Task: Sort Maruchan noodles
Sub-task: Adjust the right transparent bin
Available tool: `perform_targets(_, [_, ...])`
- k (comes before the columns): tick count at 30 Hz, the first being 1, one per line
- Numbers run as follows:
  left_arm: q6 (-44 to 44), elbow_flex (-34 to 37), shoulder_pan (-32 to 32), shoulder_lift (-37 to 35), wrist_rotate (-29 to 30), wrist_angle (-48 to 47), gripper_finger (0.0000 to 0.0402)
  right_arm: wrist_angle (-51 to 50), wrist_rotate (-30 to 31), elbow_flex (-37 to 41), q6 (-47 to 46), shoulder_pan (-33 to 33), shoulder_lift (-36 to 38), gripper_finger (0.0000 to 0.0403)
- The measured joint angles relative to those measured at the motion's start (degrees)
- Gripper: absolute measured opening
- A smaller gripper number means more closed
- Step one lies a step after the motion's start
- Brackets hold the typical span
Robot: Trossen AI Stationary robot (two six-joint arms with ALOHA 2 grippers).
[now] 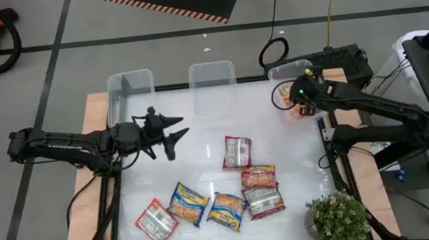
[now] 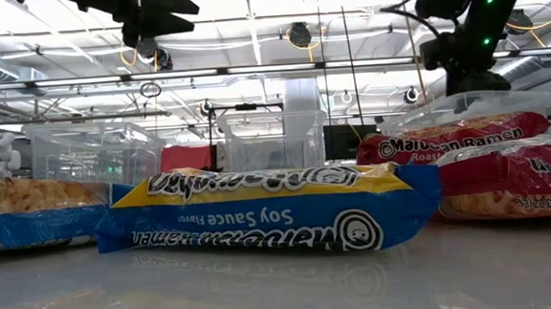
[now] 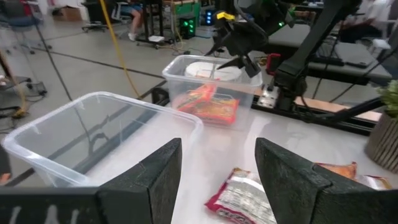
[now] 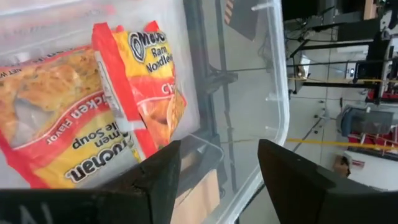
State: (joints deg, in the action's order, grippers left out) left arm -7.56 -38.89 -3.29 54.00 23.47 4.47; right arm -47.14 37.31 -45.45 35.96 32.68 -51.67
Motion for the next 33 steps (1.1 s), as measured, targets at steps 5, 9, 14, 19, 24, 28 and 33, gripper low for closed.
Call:
perform_targets(5, [-0.5,0.0,0.0,0.0,-0.8,-0.2,0.0209,-1.7,0.0,-1.3,-4.9,-1.9,3.5,0.0207])
perform_targets(9, [-0.3,0.0,0.0,0.0,-0.9,-0.2,0.0209,-3.5,-1.4,-5.7,-10.1,-5.0,4.9,0.0202])
perform_targets(14, [-0.3,0.0,0.0,0.0,-0.9,-0.3,0.0209,-8.5,-14.1,-11.7,-21.6,-9.4,4.4,0.0184])
perform_targets(19, [-0.2,0.0,0.0,0.0,-1.4,-0.5,0.0209,-11.8,-27.9,-12.9,-34.0,-14.5,2.7,0.0149])
perform_targets(24, [-0.3,0.0,0.0,0.0,-3.0,-1.1,0.0209,-15.3,-31.5,-12.9,-41.4,-21.7,0.4,0.0114])
perform_targets(28, [-0.4,0.0,0.0,0.0,-3.1,-2.8,0.0209,-19.6,-31.0,-12.9,-44.8,-26.4,-2.5,0.0085])
perform_targets(33, [-1.3,0.0,0.0,0.0,-3.7,-7.3,0.0209,-27.3,-26.0,-12.9,-46.5,-28.1,-7.6,0.0048])
